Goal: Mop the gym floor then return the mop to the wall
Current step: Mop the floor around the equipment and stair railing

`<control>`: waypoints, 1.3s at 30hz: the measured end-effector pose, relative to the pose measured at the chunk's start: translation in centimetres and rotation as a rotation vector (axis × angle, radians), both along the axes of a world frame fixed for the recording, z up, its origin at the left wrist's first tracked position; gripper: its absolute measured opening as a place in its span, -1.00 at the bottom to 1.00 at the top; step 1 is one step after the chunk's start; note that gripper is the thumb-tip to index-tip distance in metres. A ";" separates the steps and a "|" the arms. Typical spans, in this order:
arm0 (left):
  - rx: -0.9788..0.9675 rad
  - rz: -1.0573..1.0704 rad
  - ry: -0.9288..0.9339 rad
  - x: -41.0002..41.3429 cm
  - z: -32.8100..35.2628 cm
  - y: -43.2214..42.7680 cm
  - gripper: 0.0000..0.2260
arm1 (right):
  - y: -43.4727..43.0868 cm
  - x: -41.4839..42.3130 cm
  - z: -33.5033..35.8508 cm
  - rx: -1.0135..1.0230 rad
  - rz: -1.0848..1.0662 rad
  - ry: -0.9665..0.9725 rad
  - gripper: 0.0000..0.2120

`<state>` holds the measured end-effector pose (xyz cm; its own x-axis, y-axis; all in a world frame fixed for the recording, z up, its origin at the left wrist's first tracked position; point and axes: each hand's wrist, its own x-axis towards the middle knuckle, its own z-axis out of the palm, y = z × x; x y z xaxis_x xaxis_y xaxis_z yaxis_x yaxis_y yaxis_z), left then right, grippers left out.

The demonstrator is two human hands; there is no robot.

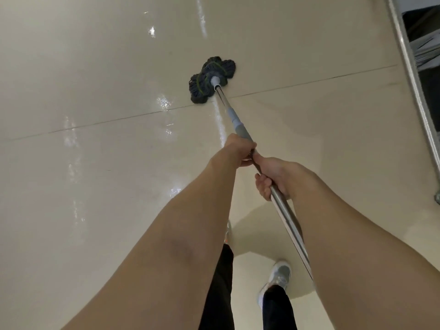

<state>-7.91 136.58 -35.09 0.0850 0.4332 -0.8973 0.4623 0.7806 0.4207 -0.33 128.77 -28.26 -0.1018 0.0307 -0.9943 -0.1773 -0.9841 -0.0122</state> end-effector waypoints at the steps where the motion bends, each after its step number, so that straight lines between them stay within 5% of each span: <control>1: 0.008 0.016 0.007 -1.1 -0.2 1.0 -0.81 | 1.1 -1.1 0.0 0.007 0.002 0.011 -0.36; 12: -0.069 0.156 0.003 -8.2 -0.3 -6.3 -0.72 | -5.7 -6.9 0.7 0.032 0.075 0.032 -0.38; 19: -0.137 0.153 -0.014 -6.0 2.2 -21.6 -0.72 | -20.6 -3.2 2.8 0.007 0.185 0.029 -0.36; 26: -0.280 0.083 -0.040 -1.7 6.9 -41.6 -0.91 | -40.5 1.7 8.4 -0.089 0.293 0.004 -0.33; 31: -0.441 -0.079 -0.034 -0.4 8.6 -51.9 -0.80 | -50.4 3.3 11.3 -0.217 0.352 -0.008 -0.30; 39: -0.381 0.046 -0.163 -5.8 9.6 -49.5 -0.84 | -47.1 -2.0 11.9 -0.237 0.416 -0.066 -0.30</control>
